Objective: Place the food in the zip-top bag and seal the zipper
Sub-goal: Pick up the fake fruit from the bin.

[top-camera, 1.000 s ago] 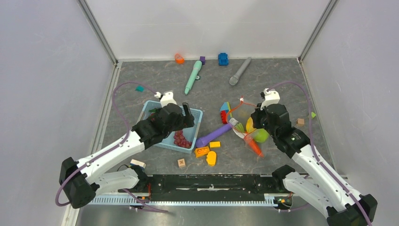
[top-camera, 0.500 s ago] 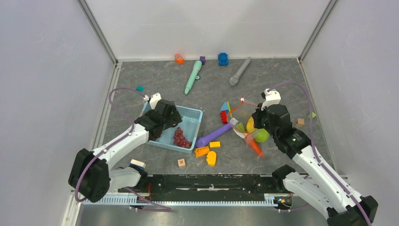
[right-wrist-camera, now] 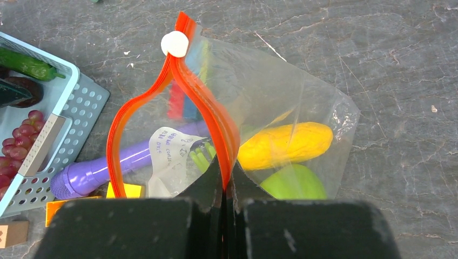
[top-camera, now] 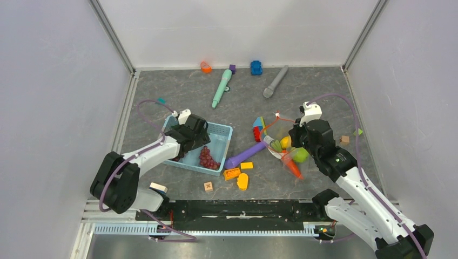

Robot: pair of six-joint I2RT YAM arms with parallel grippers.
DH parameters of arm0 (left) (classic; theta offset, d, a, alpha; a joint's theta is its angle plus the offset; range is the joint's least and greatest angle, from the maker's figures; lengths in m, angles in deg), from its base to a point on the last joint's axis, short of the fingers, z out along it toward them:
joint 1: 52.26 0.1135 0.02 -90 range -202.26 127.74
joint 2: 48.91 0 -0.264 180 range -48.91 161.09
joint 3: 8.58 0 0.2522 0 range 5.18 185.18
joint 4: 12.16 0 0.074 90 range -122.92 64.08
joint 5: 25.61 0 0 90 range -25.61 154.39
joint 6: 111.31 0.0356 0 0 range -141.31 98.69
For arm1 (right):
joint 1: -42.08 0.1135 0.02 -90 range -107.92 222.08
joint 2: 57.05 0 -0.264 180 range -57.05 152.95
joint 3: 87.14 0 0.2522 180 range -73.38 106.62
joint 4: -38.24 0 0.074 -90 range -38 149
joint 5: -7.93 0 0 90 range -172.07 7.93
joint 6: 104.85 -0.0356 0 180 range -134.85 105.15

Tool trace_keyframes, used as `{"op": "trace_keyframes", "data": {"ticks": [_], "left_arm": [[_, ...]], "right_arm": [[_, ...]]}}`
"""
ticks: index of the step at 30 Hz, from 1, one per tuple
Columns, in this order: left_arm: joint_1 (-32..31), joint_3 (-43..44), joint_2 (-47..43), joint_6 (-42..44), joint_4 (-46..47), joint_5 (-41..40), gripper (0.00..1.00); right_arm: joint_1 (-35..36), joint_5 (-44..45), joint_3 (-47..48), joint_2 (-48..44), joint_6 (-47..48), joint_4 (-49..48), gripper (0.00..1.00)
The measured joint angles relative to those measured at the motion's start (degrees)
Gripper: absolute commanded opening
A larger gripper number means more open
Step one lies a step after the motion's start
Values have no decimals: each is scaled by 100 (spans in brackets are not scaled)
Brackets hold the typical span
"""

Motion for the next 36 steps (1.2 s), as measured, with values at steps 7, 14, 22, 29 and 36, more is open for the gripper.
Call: {"op": "trace_keyframes", "data": {"ticks": [7,14,22,29,36], "left_arm": [[33,37,501,0,173,0,61],[46,122,660,-2,216,22,39],[46,146,660,2,219,72,21],[46,214,170,7,61,260,17],[22,212,-1338,7,22,286,16]], "right_arm": [[0,-52,0,0,0,0,0],[0,-92,0,0,0,0,0],[0,-105,0,0,0,0,0],[0,-138,-2,0,0,0,0],[0,-146,-42,-122,-2,-4,0]]}}
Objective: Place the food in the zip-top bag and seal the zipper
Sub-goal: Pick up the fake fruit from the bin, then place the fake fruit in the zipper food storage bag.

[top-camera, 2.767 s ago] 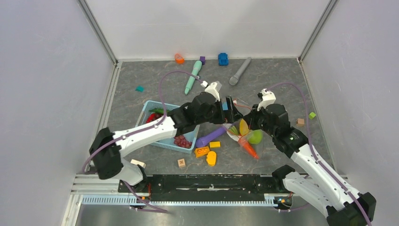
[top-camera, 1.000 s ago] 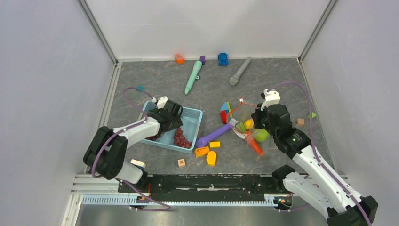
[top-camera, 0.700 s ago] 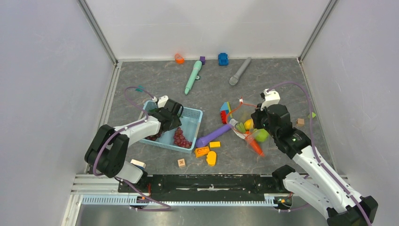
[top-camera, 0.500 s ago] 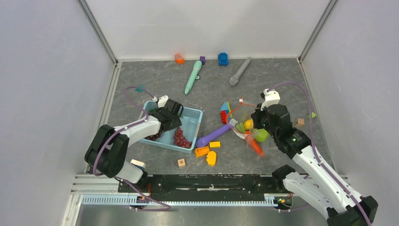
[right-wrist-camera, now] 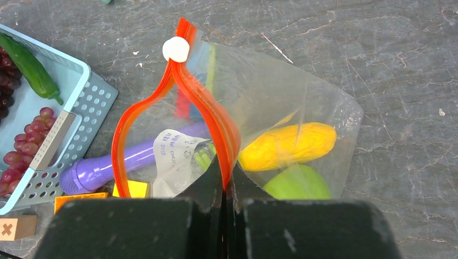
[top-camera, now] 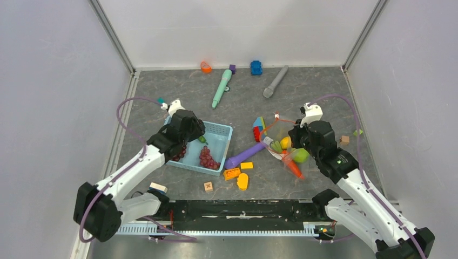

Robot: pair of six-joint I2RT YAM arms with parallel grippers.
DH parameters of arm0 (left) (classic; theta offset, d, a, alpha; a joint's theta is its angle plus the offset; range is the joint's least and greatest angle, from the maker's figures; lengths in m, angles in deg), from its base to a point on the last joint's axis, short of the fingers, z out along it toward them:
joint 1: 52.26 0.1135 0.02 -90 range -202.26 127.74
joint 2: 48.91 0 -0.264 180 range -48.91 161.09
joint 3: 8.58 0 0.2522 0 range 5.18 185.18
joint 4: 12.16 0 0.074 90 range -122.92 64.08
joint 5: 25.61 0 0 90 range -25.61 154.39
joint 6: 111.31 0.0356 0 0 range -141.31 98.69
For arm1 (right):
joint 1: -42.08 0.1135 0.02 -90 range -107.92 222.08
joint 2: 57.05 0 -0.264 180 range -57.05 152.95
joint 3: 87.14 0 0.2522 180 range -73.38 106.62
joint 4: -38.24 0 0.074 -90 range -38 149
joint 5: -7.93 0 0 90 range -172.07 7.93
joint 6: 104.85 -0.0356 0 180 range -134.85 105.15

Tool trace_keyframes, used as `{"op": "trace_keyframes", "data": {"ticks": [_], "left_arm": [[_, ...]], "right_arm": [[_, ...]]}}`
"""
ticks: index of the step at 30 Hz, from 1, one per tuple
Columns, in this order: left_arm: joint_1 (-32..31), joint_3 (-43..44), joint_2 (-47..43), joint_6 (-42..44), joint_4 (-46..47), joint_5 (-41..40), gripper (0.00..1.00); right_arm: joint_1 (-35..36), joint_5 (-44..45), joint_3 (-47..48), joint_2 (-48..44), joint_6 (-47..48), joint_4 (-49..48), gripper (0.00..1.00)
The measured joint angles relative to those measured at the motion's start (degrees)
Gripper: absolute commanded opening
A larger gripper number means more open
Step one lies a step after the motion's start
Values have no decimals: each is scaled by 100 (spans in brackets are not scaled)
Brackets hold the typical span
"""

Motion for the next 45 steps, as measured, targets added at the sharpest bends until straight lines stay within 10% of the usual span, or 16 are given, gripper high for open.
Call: {"op": "trace_keyframes", "data": {"ticks": [13,32,41,45], "left_arm": [[-334,-74,-953,490,1117,2216,17],[-2903,1792,1478,1827,1838,2828,24],[-3250,2280,2275,2037,1456,2256,99],[-3276,2426,2382,2090,1292,2164,100]], "right_arm": [[0,-186,-4,-57,2,-4,0],[0,-597,-70,-284,35,-138,0],[0,-575,-144,-533,50,-164,0],[0,-573,-177,-531,50,-170,0]]}}
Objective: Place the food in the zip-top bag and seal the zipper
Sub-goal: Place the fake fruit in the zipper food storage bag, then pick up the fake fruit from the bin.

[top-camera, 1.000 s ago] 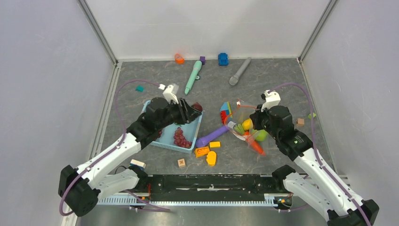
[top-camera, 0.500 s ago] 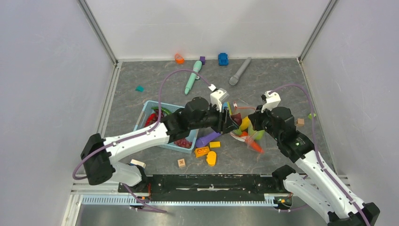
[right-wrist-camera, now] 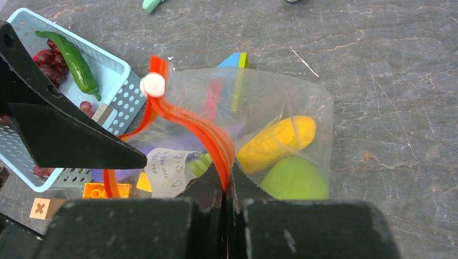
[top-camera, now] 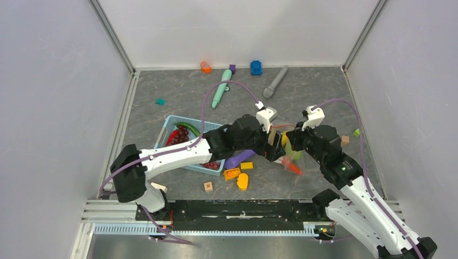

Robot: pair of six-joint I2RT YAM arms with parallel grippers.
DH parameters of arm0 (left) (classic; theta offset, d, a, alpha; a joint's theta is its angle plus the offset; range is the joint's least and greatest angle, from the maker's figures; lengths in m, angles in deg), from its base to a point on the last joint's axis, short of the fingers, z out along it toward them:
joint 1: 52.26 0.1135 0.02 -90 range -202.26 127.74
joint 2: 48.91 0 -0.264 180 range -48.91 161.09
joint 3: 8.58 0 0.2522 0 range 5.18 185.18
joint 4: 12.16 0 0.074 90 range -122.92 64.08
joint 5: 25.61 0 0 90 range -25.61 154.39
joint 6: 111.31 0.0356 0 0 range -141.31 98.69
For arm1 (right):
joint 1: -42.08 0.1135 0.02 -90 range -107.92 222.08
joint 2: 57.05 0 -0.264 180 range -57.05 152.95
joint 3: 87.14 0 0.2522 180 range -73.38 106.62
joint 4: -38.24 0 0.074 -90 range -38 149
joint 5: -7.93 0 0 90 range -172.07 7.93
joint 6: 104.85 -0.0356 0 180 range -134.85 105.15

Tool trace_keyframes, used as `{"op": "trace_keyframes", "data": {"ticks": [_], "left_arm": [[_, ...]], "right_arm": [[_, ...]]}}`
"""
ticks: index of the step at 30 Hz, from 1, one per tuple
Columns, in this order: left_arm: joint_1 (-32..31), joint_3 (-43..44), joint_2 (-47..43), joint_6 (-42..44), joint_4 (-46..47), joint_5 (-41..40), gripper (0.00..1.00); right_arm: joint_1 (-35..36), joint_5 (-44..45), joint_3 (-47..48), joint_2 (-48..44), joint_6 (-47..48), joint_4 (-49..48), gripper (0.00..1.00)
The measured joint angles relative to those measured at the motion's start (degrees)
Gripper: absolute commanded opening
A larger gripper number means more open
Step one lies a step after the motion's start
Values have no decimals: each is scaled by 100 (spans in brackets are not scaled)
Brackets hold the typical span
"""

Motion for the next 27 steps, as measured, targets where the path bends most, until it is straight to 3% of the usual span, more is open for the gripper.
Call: {"op": "trace_keyframes", "data": {"ticks": [11,22,27], "left_arm": [[-15,-61,-302,2,-254,-516,100],[-11,-1163,-2052,-704,-1375,-3403,100],[131,-1425,-2223,-1235,-2243,-3965,100]], "right_arm": [[0,83,-2,114,0,0,0],[0,356,-4,118,42,2,0],[0,374,-4,195,57,0,0]]}}
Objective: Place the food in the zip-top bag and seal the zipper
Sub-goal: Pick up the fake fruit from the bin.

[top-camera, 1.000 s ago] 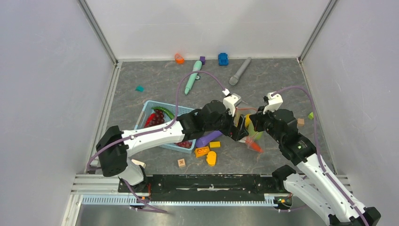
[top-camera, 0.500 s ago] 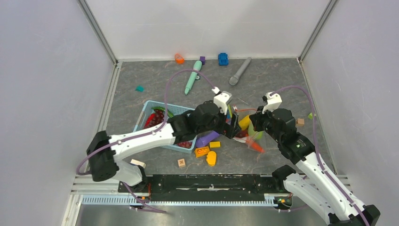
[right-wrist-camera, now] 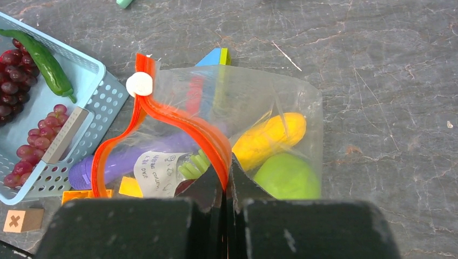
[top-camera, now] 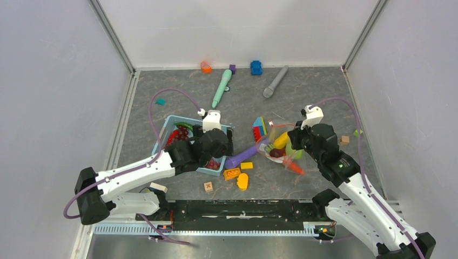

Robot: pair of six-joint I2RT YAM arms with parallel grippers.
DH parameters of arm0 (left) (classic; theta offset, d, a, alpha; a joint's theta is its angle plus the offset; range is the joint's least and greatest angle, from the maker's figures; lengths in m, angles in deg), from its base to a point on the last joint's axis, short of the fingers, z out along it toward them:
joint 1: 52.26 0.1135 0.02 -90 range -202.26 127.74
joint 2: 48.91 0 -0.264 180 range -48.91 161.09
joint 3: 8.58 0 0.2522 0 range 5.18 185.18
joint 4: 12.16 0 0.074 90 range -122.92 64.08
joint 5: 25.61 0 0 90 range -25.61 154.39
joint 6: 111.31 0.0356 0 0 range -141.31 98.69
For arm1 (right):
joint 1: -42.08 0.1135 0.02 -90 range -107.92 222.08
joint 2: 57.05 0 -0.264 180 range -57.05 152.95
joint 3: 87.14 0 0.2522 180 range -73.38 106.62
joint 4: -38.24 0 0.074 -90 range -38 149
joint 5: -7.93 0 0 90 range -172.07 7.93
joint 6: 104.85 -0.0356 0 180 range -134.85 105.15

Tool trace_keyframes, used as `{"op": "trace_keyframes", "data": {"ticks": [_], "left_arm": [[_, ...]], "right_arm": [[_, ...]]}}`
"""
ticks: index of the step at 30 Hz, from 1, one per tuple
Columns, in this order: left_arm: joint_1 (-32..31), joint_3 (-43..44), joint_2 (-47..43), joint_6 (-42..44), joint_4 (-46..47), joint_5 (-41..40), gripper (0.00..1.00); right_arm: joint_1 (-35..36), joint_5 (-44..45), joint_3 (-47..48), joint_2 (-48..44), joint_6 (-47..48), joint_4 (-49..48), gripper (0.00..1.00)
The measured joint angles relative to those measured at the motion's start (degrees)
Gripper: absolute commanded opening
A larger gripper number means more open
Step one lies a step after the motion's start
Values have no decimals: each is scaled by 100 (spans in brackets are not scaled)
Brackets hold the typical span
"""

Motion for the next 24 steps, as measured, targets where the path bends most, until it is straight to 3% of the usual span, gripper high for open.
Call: {"op": "trace_keyframes", "data": {"ticks": [4,10,15,24], "left_arm": [[472,-256,-186,-195,-461,219,100],[1515,-592,-577,-221,-1082,1309,100],[1598,-470,-516,-46,-1541,2107,100],[1635,-129,579,-50,-2326,1921,100]], "right_arm": [[0,0,0,83,2,2,0],[0,-2,0,208,11,-2,0],[0,-33,0,343,48,0,0],[0,-103,-76,389,72,-26,0]]}}
